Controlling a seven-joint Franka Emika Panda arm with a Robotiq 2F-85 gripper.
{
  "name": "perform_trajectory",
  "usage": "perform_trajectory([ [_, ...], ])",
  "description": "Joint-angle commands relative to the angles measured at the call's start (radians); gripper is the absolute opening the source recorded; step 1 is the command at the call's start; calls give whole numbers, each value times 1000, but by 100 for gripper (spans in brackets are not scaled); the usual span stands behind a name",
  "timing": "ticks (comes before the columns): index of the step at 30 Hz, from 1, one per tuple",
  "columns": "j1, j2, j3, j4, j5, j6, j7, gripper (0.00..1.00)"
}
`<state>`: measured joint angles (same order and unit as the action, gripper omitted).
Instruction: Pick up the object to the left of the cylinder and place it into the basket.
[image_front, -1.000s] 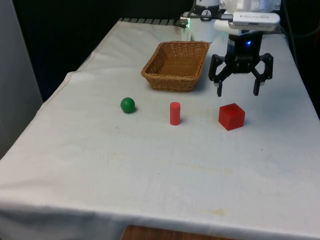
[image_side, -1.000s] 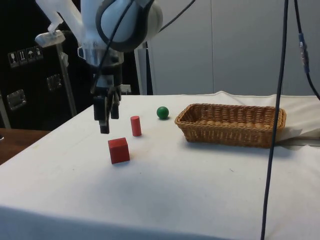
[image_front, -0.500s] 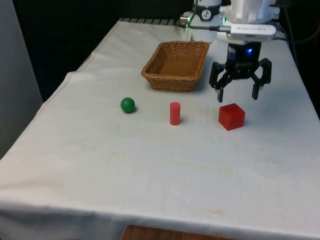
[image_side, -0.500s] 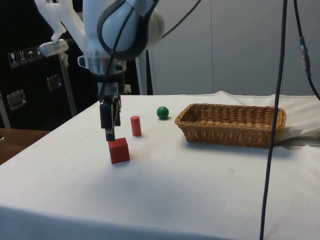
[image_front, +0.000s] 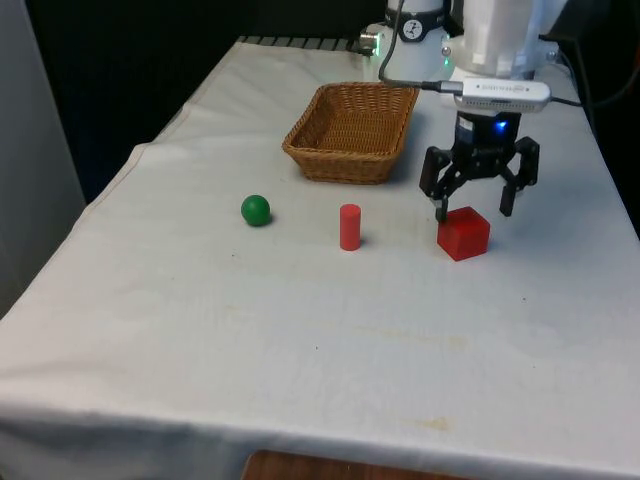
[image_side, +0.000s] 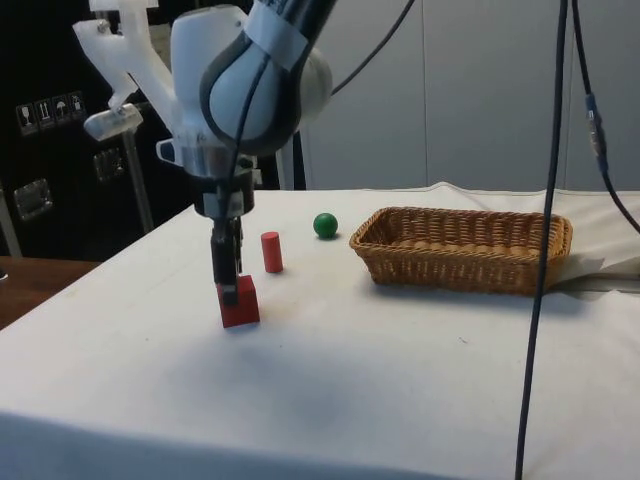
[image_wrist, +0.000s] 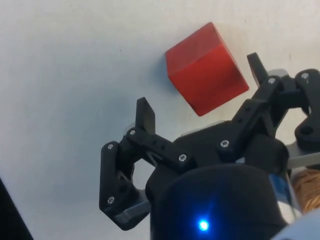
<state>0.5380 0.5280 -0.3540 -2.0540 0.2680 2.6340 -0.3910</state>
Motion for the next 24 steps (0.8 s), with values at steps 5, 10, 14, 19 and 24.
perform_trajectory([
  [5, -11, 18, 14, 0, 13, 28, -33, 100],
  [10, -15, 37, 13, -1, 11, 45, -60, 100],
  [14, -15, 41, 12, -1, 10, 51, -72, 98],
  [19, -15, 44, 11, 0, 10, 54, -80, 29],
  [24, -16, 45, 11, -1, 10, 55, -82, 1],
])
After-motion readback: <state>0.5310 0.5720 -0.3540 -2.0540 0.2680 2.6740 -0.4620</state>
